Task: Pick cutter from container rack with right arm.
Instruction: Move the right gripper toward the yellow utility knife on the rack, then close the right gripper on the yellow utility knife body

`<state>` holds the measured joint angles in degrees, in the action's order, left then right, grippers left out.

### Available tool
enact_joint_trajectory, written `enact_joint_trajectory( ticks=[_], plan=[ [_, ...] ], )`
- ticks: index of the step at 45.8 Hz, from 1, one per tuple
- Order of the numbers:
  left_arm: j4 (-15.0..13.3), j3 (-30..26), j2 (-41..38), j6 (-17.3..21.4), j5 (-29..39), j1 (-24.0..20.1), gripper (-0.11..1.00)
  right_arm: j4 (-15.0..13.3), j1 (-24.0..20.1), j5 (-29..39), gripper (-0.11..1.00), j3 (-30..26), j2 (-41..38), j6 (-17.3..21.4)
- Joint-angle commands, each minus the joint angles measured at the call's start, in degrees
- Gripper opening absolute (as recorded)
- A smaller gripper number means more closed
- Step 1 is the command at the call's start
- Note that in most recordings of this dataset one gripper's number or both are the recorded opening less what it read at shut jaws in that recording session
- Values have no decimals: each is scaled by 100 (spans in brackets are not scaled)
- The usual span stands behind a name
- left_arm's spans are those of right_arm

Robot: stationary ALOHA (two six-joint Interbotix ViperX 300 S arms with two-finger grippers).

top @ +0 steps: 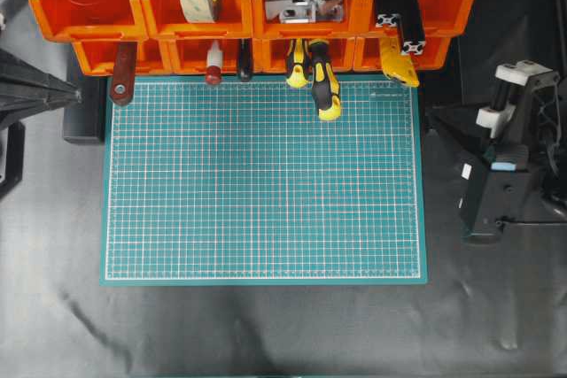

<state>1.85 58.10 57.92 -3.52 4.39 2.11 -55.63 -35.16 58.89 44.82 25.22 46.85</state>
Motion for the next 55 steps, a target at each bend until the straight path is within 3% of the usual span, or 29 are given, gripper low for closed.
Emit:
enact_joint_trajectory(
  ticks=[1, 9, 12, 20, 39, 55],
  plan=[
    [18, -149, -26, 0, 26, -44, 0, -62, 176, -88, 18, 0, 9, 26],
    [18, -149, -26, 0, 53, -88, 0, -105, 642, -615, 68, 79, -9, 26],
    [18, -141, -26, 0, 53, -97, 0, -185, 756, -738, 78, 132, -26, 26],
    [18, -114, -26, -9, 70, -141, 0, -343, 949, -932, 70, 220, -185, 35],
    [18, -53, -18, -9, 70, -141, 0, -642, 1371, -949, 70, 220, -712, 35],
    [18, 0, 88, -9, 70, -141, 0, -668, 1688, -1230, 69, 255, -721, 53]
  ],
)
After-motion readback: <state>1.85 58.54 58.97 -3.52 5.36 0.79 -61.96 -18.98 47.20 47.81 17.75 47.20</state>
